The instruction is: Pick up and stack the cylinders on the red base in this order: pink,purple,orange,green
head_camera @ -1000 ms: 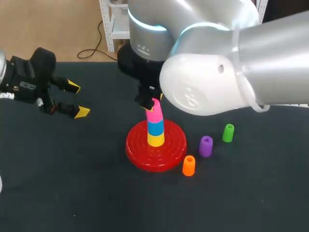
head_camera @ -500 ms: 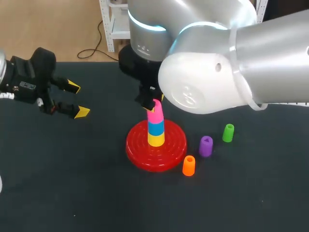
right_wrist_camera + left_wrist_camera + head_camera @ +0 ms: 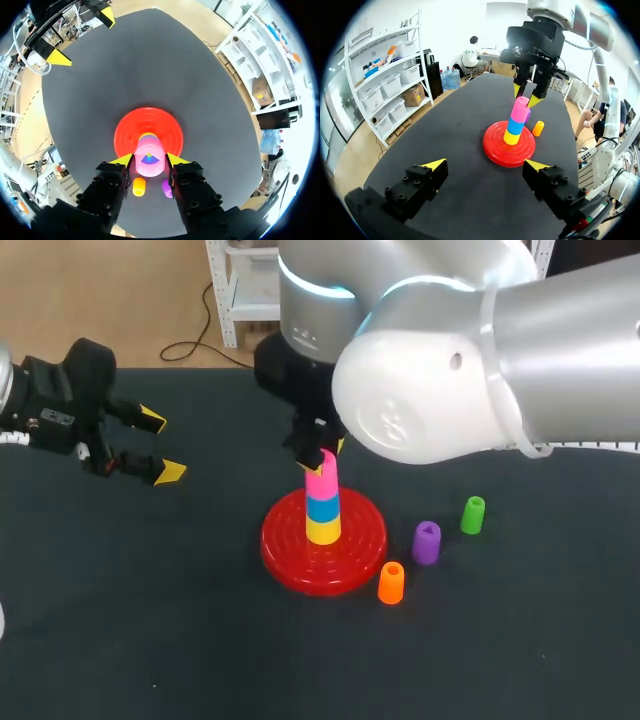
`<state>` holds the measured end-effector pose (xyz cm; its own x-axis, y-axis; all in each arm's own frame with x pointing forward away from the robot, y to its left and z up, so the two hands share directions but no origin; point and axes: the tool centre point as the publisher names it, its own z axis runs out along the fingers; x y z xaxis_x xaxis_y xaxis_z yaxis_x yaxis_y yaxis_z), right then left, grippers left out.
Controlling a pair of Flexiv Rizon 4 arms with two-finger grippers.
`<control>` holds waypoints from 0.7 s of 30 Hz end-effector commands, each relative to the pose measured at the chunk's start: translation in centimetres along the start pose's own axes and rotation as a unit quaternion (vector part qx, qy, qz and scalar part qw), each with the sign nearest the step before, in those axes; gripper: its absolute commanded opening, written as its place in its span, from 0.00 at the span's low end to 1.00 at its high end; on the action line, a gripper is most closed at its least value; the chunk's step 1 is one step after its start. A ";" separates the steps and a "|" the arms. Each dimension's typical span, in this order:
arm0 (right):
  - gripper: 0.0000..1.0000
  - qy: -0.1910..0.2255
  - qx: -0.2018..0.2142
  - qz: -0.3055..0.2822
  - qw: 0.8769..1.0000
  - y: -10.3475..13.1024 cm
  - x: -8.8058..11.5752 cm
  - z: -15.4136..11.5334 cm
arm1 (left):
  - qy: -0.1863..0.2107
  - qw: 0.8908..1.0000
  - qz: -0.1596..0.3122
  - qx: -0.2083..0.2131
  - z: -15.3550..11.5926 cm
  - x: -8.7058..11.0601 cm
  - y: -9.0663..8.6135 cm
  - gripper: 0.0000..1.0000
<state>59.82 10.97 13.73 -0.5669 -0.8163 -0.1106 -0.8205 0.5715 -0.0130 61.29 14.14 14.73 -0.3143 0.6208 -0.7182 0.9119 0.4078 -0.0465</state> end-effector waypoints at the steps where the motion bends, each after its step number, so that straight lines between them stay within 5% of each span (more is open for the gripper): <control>1: 0.00 0.000 -0.005 0.004 1.000 -0.3 0.4 0.9 | 0.003 1.000 -0.001 0.001 0.1 -0.1 0.1 1.00; 6: 0.00 0.001 0.005 -0.006 1.000 0.1 0.1 0.5 | 0.003 1.000 -0.001 0.001 0.1 -0.1 0.1 1.00; 8: 0.34 -0.001 0.009 -0.008 1.000 0.2 -0.1 0.0 | 0.003 1.000 -0.001 0.001 0.1 -0.1 0.1 1.00; 9: 1.00 -0.002 0.013 -0.007 1.000 0.2 -0.3 -0.6 | 0.003 1.000 -0.001 0.001 0.1 -0.1 0.1 1.00; 21: 1.00 -0.024 0.058 0.009 0.998 -1.1 0.6 -6.5 | 0.003 1.000 -0.001 0.001 0.1 -0.1 0.1 1.00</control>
<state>60.90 10.55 19.37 -0.5725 -0.8081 -0.1385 -0.8006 0.5874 -0.1182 61.29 14.14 14.73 -0.3143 0.6208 -0.7182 0.9119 0.4078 -0.0465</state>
